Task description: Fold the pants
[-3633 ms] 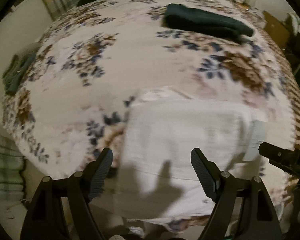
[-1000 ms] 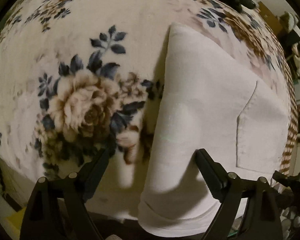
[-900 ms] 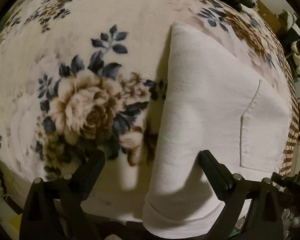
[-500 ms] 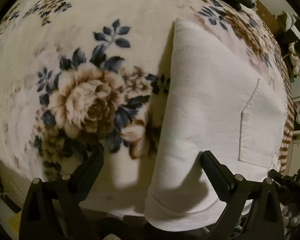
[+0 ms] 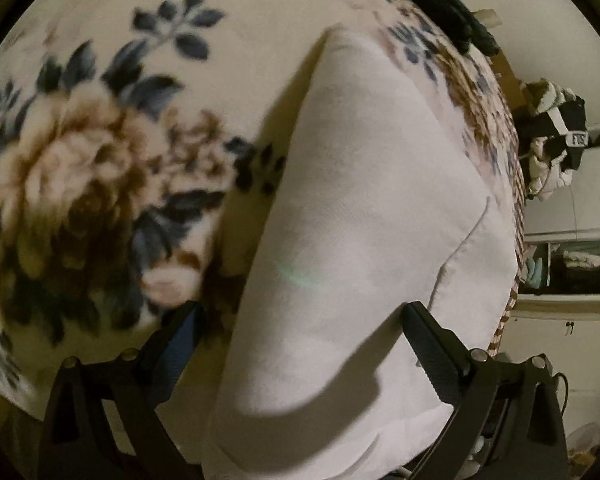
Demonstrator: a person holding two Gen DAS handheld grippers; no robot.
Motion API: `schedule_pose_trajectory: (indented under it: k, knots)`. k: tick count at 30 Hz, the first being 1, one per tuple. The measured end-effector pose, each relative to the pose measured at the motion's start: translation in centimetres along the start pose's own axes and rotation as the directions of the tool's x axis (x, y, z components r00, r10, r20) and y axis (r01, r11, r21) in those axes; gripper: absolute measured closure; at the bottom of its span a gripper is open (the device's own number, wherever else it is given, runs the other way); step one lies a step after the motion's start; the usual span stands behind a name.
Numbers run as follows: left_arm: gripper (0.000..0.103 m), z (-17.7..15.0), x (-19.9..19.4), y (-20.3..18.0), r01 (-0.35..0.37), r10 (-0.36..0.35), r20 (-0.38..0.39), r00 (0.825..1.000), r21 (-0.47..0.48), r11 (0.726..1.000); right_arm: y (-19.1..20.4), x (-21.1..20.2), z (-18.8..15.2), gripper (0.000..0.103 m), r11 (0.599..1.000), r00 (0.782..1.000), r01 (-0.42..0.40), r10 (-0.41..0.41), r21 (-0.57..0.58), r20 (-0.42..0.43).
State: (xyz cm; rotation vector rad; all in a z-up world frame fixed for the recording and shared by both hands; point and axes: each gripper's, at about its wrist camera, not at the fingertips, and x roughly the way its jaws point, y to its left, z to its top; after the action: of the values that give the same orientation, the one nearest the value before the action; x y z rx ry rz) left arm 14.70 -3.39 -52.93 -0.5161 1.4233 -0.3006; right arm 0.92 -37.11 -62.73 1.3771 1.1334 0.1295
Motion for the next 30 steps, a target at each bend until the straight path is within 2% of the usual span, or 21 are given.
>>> schedule_pose_trajectory:
  k: [4,6,10,11,12,14,15,19,25,30]
  knots:
    - [0.002,0.3,0.3,-0.1,0.008,-0.008,0.006,1.0,0.02,1.0,0.9,0.4,-0.3,0.005,0.993,0.993,-0.115,0.115,0.004,0.016]
    - [0.002,0.3,0.4,0.0,0.02,-0.02,0.01,1.0,0.027,0.999,0.6,1.1,-0.4,0.006,0.999,0.999,-0.043,0.043,-0.013,0.012]
    - [0.002,0.3,0.5,0.0,0.022,-0.023,0.024,0.999,0.032,0.999,0.8,1.4,-0.8,0.008,0.999,0.999,-0.035,0.036,-0.018,0.04]
    - [0.002,0.4,0.5,-0.2,0.021,-0.022,0.024,0.999,0.036,0.999,1.2,1.4,-1.0,0.015,0.999,0.999,-0.016,0.017,-0.029,0.046]
    - [0.004,0.3,0.4,-0.2,0.027,-0.028,0.028,0.999,0.043,0.999,1.5,1.4,-1.3,0.032,0.999,0.999,0.018,-0.015,-0.042,0.052]
    - [0.031,0.1,-0.2,-0.7,0.043,-0.046,0.048,0.998,0.065,0.997,1.7,1.0,-1.7,0.051,0.996,0.996,0.063,-0.059,-0.064,0.063]
    - [0.04,0.2,-0.2,-0.9,0.042,-0.046,0.048,0.998,0.07,0.997,1.7,0.3,-1.7,0.058,0.994,0.995,0.077,-0.072,-0.076,0.068]
    - [0.07,-0.3,-1.9,-1.4,0.046,-0.051,0.077,0.996,0.063,0.997,4.4,-0.7,-2.7,0.068,0.98,0.986,0.148,-0.136,-0.137,0.093]
    - [0.081,-0.7,-5.3,-3.2,0.057,-0.064,0.126,0.99,0.06,0.997,9.3,-2.8,-3.5,0.073,0.962,0.98,0.185,-0.165,-0.2,0.113]
    - [0.082,-0.8,-8.7,-5.7,0.051,-0.062,0.162,0.985,0.071,0.996,12.5,-5.5,-3.8,0.074,0.957,0.982,0.171,-0.148,-0.234,0.113]
